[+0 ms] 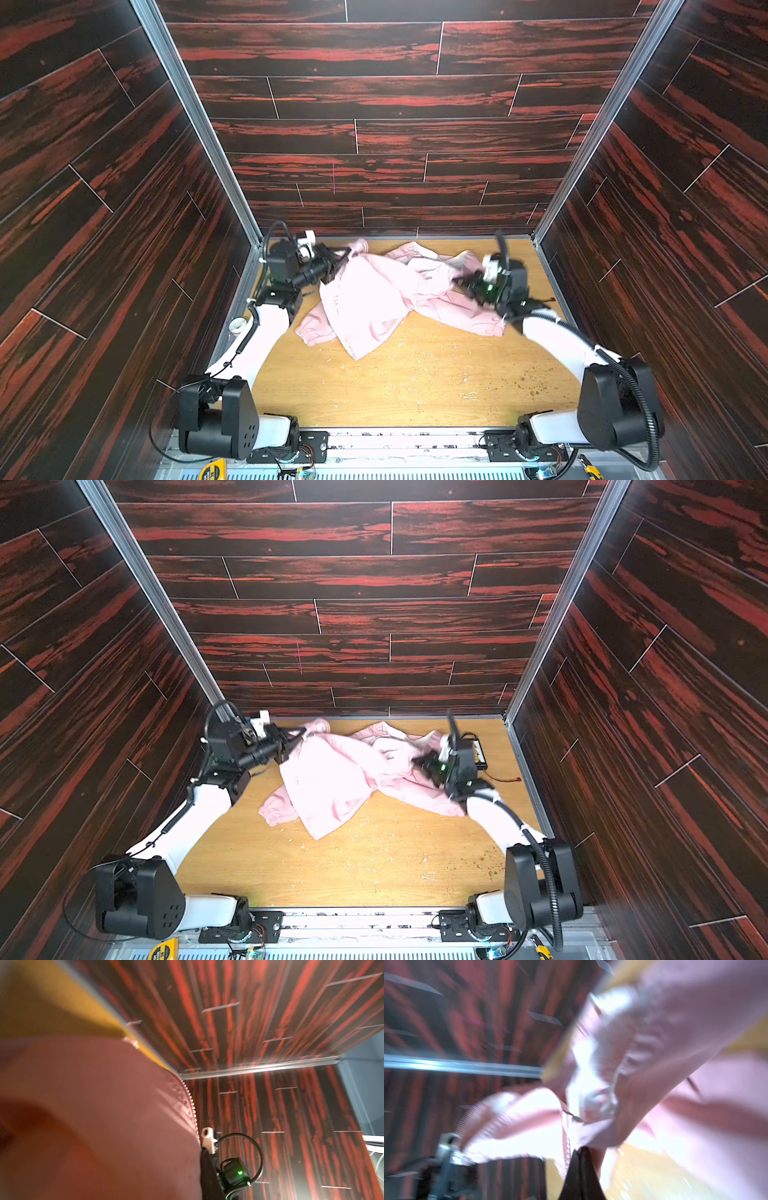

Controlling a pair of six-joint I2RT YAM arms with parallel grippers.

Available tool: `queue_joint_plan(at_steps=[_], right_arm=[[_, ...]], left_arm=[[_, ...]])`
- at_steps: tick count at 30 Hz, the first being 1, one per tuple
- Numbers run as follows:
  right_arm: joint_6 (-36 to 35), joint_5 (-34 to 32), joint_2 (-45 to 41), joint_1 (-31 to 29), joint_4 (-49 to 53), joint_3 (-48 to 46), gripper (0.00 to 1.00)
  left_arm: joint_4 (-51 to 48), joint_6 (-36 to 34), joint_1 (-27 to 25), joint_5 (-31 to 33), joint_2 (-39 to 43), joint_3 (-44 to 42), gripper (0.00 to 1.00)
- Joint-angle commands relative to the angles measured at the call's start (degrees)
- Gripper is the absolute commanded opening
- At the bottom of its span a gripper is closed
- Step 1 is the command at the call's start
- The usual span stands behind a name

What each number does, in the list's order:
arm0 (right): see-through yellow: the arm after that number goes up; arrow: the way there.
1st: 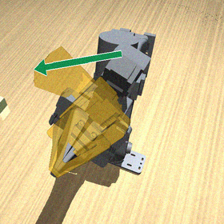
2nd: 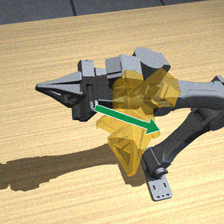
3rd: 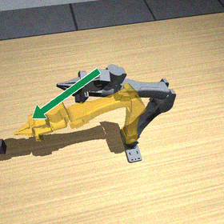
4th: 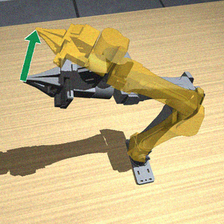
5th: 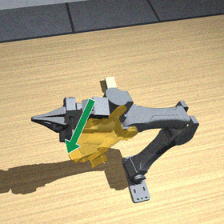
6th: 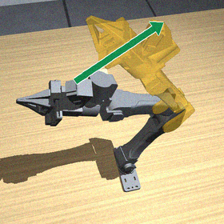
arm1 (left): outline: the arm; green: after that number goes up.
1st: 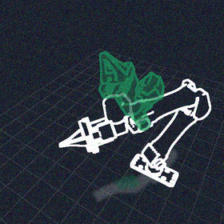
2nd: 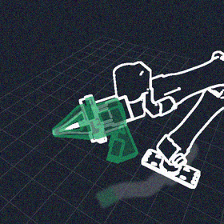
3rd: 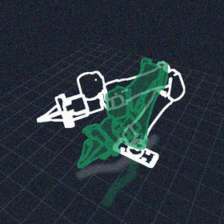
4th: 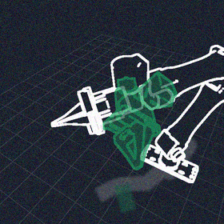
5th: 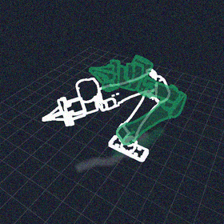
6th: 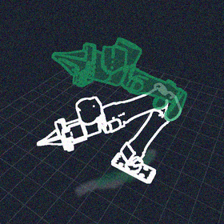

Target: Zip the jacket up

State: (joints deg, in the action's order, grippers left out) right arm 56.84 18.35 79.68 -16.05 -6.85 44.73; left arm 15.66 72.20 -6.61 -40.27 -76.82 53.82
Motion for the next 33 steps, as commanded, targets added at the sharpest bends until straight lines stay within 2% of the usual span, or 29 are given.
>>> queue_joint_plan(at_steps=[1, 3, 6, 9, 11, 14, 17, 21, 29, 33], right_arm=[[-3.99, -2.43, -3.18, -2.00, -0.79, -4.92, 0.08], [-6.88, -5.65, -5.76, -1.88, 4.22, -6.71, 0.26], [-12.37, -12.99, -10.71, -1.66, 13.77, -3.98, 0.51], [-16.70, -19.74, -14.11, -1.57, 21.29, 3.05, 0.65], [-18.67, -21.95, -14.00, -1.52, 21.88, 7.47, 0.72], [-20.69, -18.46, -5.90, -1.68, 20.61, 16.40, 0.74], [-20.85, -13.75, 7.31, -2.45, 21.60, 28.13, 0.69], [-20.81, -13.15, 23.13, -3.67, 22.11, 43.30, 0.67], [-21.30, -13.76, 55.08, -3.97, 34.40, 79.06, 0.70], [-21.35, -11.36, 69.01, -3.99, 41.19, 98.26, 0.69]], left_arm=[[-3.63, -1.83, -2.96, -0.31, 4.56, -7.89, 0.00], [-6.08, -2.89, -5.25, 1.60, 7.57, -13.15, 0.00], [-7.17, -2.48, -8.02, 4.52, 12.48, -20.82, 0.00], [-8.53, -1.96, -9.28, 6.47, 17.26, -26.11, 0.00], [-10.16, -2.03, -9.60, 7.48, 19.86, -28.14, 0.00], [-11.43, -2.08, -9.73, 8.30, 22.28, -30.44, 0.00], [-11.12, -2.08, -9.74, 8.30, 22.54, -31.97, 0.00], [-9.13, -1.16, -9.83, 8.15, 22.50, -33.90, 0.00], [-6.32, 0.38, -9.90, 8.08, 22.07, -36.36, 0.00], [-4.77, 1.46, -9.91, 8.14, 21.52, -37.21, 0.00]])
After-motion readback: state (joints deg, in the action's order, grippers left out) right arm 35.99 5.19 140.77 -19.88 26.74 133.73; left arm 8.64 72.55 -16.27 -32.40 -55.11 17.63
